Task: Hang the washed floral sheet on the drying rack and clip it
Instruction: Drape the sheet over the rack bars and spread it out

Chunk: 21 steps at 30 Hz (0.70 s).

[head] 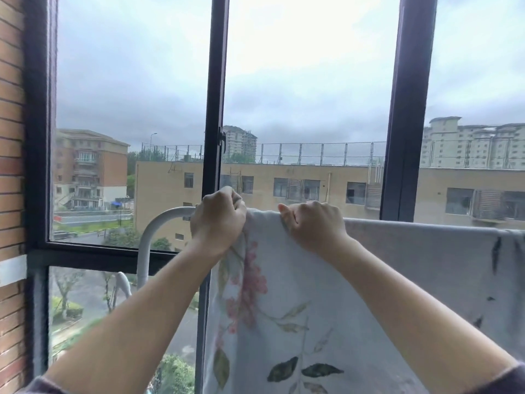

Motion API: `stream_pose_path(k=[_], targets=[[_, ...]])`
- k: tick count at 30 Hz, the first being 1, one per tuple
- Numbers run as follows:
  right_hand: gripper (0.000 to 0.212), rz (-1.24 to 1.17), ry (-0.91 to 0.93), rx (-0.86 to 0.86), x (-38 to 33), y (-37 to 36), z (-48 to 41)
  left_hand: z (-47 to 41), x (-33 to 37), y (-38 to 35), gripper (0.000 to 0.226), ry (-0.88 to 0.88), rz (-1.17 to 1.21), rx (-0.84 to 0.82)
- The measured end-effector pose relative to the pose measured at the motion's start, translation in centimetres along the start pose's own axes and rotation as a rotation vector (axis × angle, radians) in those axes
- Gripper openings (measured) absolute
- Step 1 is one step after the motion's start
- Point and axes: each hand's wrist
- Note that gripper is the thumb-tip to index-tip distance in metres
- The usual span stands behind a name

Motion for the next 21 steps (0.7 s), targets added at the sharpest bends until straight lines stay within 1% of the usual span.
stream_pose_path(k=[2, 6, 8, 9, 10, 12, 13, 14, 15, 17, 19, 21], targets=[[0.055, -0.014, 0.028, 0.001, 0.2, 0.1, 0.1, 0.3, -0.3, 0.1, 0.014, 0.001, -0.053, 0.029], [0.047, -0.025, 0.062, 0.034, 0.2, 0.2, 0.6, 0.8, 0.0, 0.0, 0.020, -0.138, -0.394, 0.073], [0.043, -0.033, 0.069, 0.046, 0.2, 0.1, 0.7, 0.4, 0.3, -0.1, 0.022, -0.170, -0.480, 0.093], [0.041, -0.045, 0.069, 0.046, 0.3, 0.1, 0.7, 0.2, 0.4, -0.2, 0.025, -0.200, -0.453, 0.079], [0.038, -0.064, 0.067, 0.045, 0.3, 0.2, 0.6, 0.0, 0.6, -0.5, 0.026, -0.250, -0.363, 0.037], [0.033, -0.118, 0.051, 0.039, 0.4, 0.4, 0.5, 0.2, 0.8, -1.5, 0.026, -0.377, -0.132, -0.109], [0.032, -0.148, 0.030, 0.028, 0.6, 0.6, 0.5, 0.4, 0.7, -1.9, 0.027, -0.436, -0.084, -0.168], [0.033, -0.165, 0.006, 0.012, 0.9, 0.9, 0.6, 0.7, 0.5, -2.3, 0.028, -0.484, -0.072, -0.184], [0.035, -0.158, -0.019, -0.002, 1.3, 1.1, 0.7, 0.9, 0.1, -2.6, 0.027, -0.508, -0.054, -0.162], [0.039, -0.093, -0.064, -0.015, 2.3, 1.5, 1.0, 0.7, -0.4, -2.6, 0.022, -0.506, 0.050, -0.105], [0.043, -0.045, -0.102, 0.001, 3.2, 1.8, 1.4, 0.3, -0.6, -2.3, 0.016, -0.452, 0.168, -0.076], [0.044, -0.038, -0.150, 0.017, 3.7, 2.2, 1.6, -0.2, -0.7, -2.2, 0.017, -0.400, 0.159, -0.074]])
Point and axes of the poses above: each hand's wrist, its own z-axis away from the middle knuckle, its own y-axis out of the back of the hand, x = y × z, and after that the axes turned 9 degrees about -y, right-handed
